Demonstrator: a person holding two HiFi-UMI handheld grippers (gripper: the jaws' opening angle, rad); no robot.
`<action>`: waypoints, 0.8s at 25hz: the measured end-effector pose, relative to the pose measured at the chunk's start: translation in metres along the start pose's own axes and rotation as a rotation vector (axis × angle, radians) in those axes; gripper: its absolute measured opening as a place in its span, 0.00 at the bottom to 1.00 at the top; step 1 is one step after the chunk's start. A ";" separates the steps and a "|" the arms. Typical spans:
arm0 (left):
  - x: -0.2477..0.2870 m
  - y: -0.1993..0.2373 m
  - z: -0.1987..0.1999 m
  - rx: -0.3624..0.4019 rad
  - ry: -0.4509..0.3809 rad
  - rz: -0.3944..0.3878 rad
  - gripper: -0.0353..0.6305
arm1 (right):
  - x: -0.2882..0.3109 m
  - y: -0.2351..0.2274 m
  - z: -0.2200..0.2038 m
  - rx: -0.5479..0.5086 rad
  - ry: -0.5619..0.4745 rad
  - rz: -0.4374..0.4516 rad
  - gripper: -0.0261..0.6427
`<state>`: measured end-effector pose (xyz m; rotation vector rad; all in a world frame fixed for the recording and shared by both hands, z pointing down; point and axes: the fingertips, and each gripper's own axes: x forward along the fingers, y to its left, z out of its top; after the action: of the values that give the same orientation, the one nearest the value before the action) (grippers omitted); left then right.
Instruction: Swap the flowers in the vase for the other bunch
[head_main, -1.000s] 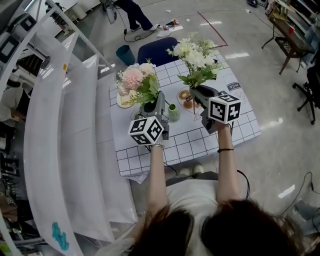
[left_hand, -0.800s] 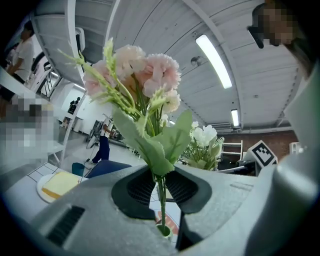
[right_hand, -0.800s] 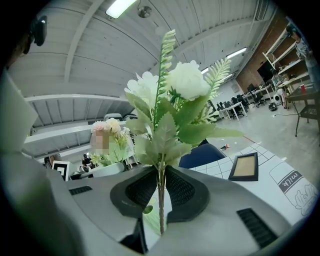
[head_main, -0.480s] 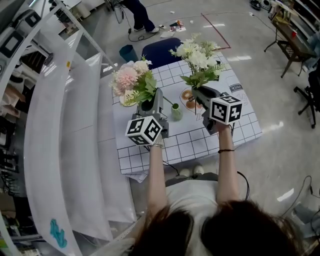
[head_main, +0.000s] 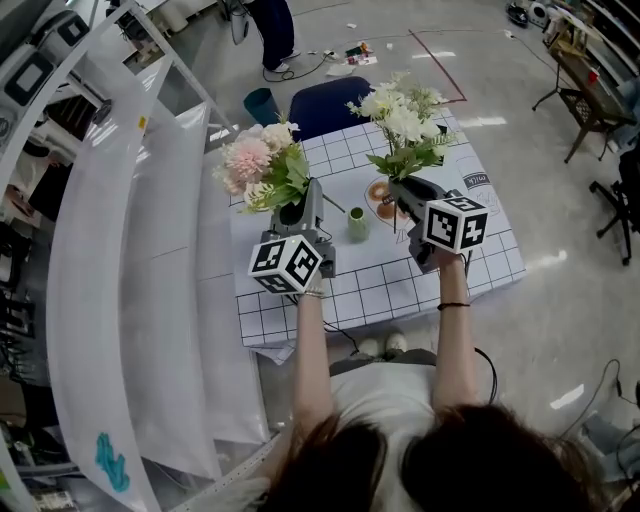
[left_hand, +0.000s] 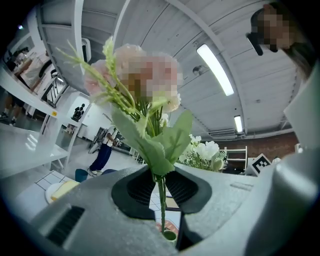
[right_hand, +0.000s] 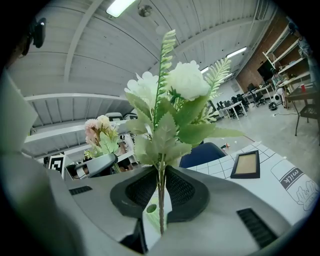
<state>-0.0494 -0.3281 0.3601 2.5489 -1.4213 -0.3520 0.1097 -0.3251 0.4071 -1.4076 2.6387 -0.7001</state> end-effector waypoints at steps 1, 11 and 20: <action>-0.001 0.001 0.000 0.000 0.000 0.004 0.15 | 0.000 0.000 0.000 0.001 -0.001 -0.001 0.11; -0.016 0.017 0.003 0.015 0.011 0.048 0.15 | 0.002 0.002 -0.003 0.019 -0.004 -0.003 0.11; -0.028 0.026 -0.002 0.023 0.032 0.074 0.15 | 0.005 0.007 -0.006 0.025 -0.003 0.005 0.11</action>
<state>-0.0844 -0.3179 0.3723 2.5004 -1.5116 -0.2835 0.0994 -0.3235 0.4103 -1.3943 2.6209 -0.7269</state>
